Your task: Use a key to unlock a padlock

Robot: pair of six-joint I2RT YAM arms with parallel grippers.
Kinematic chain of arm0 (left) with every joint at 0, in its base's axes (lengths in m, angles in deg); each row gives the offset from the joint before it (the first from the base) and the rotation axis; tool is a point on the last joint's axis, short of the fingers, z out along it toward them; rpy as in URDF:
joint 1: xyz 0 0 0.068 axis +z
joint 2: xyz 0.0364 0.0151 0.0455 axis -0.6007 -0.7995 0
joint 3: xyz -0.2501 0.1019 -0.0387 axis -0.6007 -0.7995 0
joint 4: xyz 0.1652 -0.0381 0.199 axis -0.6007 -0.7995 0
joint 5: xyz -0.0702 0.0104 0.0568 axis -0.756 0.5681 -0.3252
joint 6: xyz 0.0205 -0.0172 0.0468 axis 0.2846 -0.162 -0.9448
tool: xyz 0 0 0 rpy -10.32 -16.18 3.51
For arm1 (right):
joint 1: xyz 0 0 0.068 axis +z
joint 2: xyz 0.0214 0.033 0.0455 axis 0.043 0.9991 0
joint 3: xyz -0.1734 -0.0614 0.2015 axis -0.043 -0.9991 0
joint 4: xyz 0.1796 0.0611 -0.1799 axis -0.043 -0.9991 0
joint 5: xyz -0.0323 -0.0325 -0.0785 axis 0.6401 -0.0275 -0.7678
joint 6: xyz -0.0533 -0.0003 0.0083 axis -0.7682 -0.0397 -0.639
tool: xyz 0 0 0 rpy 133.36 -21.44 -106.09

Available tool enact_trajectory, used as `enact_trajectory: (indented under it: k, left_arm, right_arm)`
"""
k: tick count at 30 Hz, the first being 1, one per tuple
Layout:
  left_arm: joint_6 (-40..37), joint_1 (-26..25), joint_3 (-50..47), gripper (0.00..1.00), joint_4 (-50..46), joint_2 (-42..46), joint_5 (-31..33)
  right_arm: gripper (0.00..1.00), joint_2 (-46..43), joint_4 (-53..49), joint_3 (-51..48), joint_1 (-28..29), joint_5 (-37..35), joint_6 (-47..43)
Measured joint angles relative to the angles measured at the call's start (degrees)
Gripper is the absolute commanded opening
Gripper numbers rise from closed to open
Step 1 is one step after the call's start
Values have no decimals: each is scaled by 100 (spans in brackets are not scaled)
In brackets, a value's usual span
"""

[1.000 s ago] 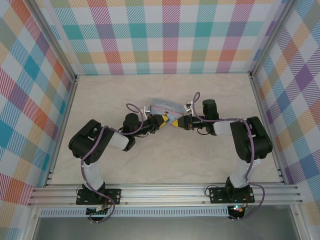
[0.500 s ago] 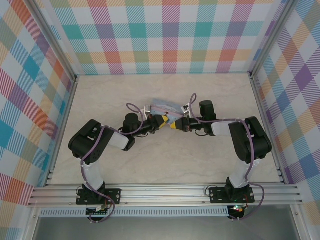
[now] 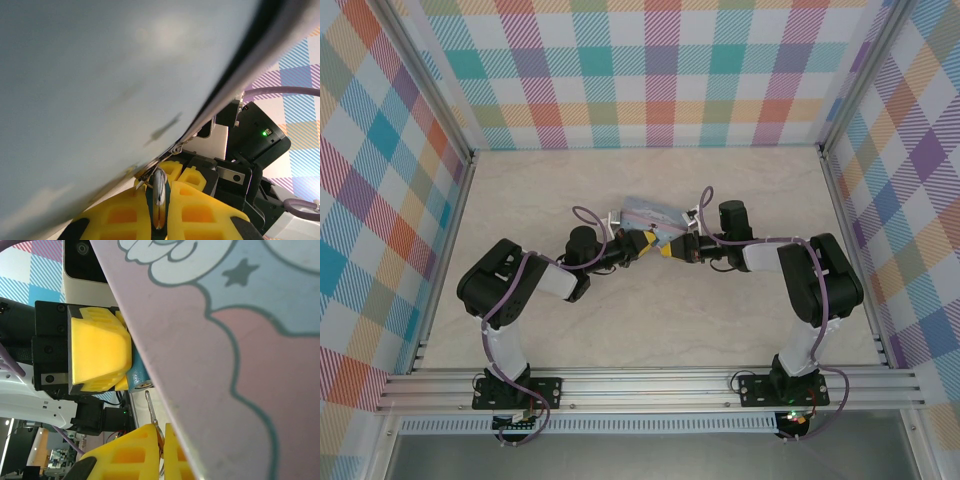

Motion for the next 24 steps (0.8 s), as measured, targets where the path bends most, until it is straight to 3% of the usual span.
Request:
enact_trajectory:
  k: [24]
  left_arm:
    - [26,72,-7,0,59,0,2]
  right_arm:
    - [7,74,422,57,57,-46,413]
